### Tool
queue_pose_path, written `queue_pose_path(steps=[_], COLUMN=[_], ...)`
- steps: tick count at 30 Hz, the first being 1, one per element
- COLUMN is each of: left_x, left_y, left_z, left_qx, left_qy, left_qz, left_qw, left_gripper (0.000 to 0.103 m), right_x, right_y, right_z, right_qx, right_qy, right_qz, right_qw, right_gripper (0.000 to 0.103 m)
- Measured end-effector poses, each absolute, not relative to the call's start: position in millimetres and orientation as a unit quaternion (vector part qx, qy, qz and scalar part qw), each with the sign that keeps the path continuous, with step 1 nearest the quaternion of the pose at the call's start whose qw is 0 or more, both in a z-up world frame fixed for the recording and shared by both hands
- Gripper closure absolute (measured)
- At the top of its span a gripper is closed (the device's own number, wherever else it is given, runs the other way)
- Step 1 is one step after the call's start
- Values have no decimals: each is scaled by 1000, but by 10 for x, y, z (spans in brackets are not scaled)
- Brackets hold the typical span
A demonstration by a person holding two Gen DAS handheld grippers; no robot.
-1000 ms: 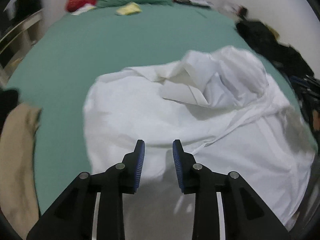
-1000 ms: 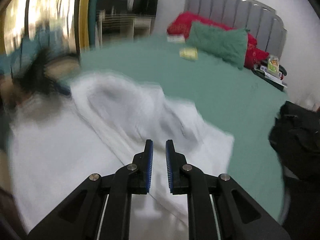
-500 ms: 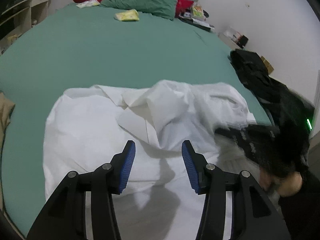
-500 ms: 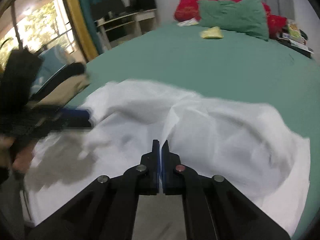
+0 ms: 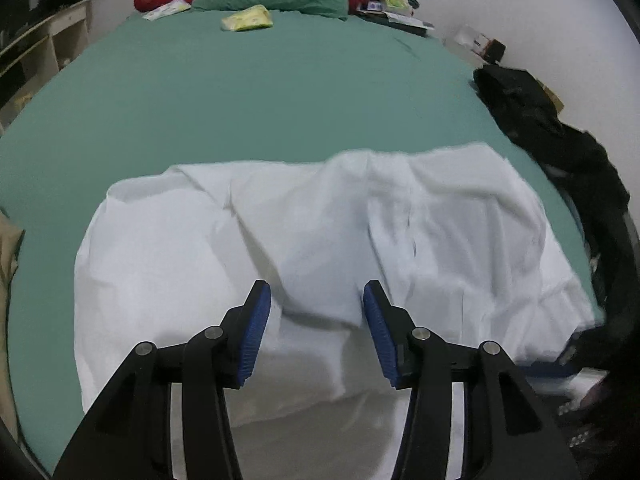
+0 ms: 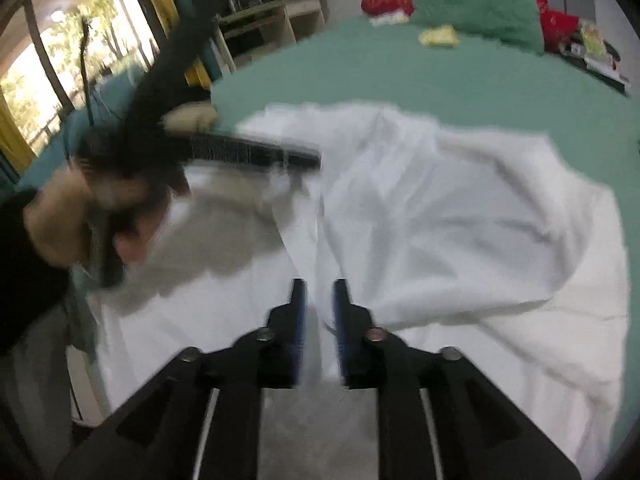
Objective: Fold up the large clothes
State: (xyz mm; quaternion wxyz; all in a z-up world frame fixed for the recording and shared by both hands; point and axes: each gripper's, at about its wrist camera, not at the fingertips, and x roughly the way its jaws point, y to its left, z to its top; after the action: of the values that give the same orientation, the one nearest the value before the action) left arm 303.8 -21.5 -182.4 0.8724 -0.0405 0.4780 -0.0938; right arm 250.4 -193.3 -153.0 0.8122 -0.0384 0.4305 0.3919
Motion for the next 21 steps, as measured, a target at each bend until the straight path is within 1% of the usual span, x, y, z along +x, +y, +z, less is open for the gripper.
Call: queue_pose_path(steps=[1,2,3,4,7,9,12,16,21], left_x=[3017,2996,2967,2944,2875,2854,2852,2662,2247], left_y=[-200,-179,-136,-112,-70,-62,0,95,304], left_z=[-1839,-1860,-1890,-1907,-1944,-1946,-1934,-1892,-1673], left_qx=[-38,-39,-49,-55,-61,-59,-76,-101,-117], left_qy=[479,481,482,483,481,481,485,481,459], left_qz=[-92,-93,-97,-101,-109,-112,-113,-113,-92], left_qw=[872,871,869,868,868,868,864,864,876], left_gripper=[52,52,52,52,52,52,52,52,52], right_x=[2548,2606,2698,2782,3116,3297,3296,3097,2754], right_y=[-1979,-2025,-2075,-2081,-2095,-2087,-2139,-2101,-2242], right_z=[-1443,-1381,-1328,-1314,-1441,-1653,-1887,-1827,-1615], right_qx=[-21,-6,10,20,27,36,80,45,46], right_qy=[420,407,393,387,404,443,477,475,458], right_qz=[400,399,389,381,330,307,308,298,290], right_qw=[814,822,834,839,853,842,819,827,839], right_gripper=[62,55,44,41,41,41,41,41,41])
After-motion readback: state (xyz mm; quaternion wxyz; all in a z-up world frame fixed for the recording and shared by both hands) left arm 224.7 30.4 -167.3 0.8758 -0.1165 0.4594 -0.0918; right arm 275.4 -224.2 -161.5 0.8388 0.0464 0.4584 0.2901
